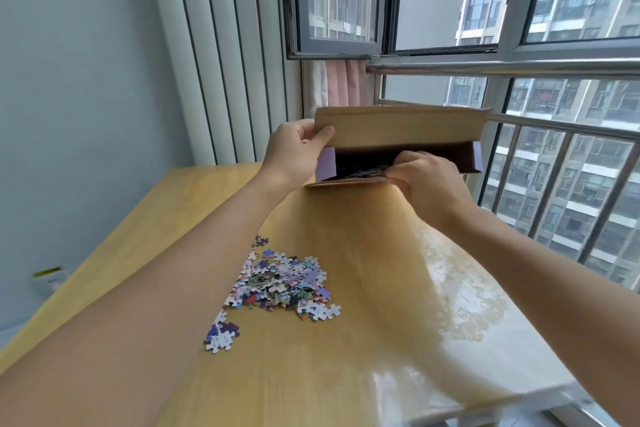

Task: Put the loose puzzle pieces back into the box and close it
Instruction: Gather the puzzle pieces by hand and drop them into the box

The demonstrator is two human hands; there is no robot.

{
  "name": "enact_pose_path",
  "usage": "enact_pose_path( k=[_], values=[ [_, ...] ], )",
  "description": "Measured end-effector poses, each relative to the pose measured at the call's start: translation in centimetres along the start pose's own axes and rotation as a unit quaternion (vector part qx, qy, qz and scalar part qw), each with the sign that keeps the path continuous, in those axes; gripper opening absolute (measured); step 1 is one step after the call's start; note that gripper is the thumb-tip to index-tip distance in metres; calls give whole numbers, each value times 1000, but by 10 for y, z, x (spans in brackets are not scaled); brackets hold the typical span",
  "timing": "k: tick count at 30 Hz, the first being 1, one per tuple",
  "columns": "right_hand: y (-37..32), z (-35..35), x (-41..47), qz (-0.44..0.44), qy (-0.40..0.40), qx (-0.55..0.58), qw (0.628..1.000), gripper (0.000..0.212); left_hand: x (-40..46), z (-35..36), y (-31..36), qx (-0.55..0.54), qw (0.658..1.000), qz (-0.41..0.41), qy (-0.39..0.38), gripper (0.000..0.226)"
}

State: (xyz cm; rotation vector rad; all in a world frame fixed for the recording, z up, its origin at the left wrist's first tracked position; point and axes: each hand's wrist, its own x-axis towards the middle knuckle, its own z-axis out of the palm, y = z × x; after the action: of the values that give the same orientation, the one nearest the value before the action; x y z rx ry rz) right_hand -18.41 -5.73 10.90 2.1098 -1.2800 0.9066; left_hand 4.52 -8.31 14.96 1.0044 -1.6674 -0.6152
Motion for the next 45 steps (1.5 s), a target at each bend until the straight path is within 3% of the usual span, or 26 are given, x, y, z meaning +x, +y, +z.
enact_pose_path(
  k=[3,6,10,16,20,24,26,28,30,35,37,38,39,40,43,45],
  values=[
    [2,-2,1,12,23,8,1000,14,-3,-2,-9,-17,1000,3,12,33],
    [5,4,-3,33,-25,5,999,15,-7,0,-20,-17,1000,-26,-3,48],
    [6,14,-16,57,-143,-64,986,16,-14,10,-36,-8,998,-45,-46,43],
    [-14,20,-22,54,-272,13,961,33,-26,24,-49,4,997,-56,-48,26],
    [-19,26,-8,116,-414,61,901,84,-29,27,-49,8,998,-57,-41,23],
    [-18,27,0,176,-435,120,875,106,-27,21,-46,-3,996,-64,-66,20],
    [-28,26,-5,152,-433,111,882,88,-29,18,-49,9,991,-75,-107,22],
    [-46,22,-12,89,-418,55,903,47,-33,17,-58,25,986,-87,-141,27],
    [-69,11,-17,59,-379,10,924,23,-39,18,-66,29,981,-105,-158,32],
    [-120,-4,-19,50,-226,108,967,26,-56,25,-78,84,966,-121,-211,27],
    [-131,1,-18,62,-262,165,949,27,-59,16,-74,101,962,-98,-236,35],
    [-134,3,-19,57,-303,173,936,25,-59,7,-74,106,960,-98,-240,29],
    [-136,6,-20,43,-349,165,922,30,-61,-5,-76,122,961,-97,-230,18],
    [-136,13,-23,38,-400,155,903,48,-62,-20,-78,159,960,-96,-211,16],
    [-138,39,-40,103,-515,175,833,119,-82,-73,-96,300,926,-152,-173,53],
    [-147,57,-52,145,-504,205,826,136,-109,-99,-110,419,865,-219,-169,82]
  ],
)
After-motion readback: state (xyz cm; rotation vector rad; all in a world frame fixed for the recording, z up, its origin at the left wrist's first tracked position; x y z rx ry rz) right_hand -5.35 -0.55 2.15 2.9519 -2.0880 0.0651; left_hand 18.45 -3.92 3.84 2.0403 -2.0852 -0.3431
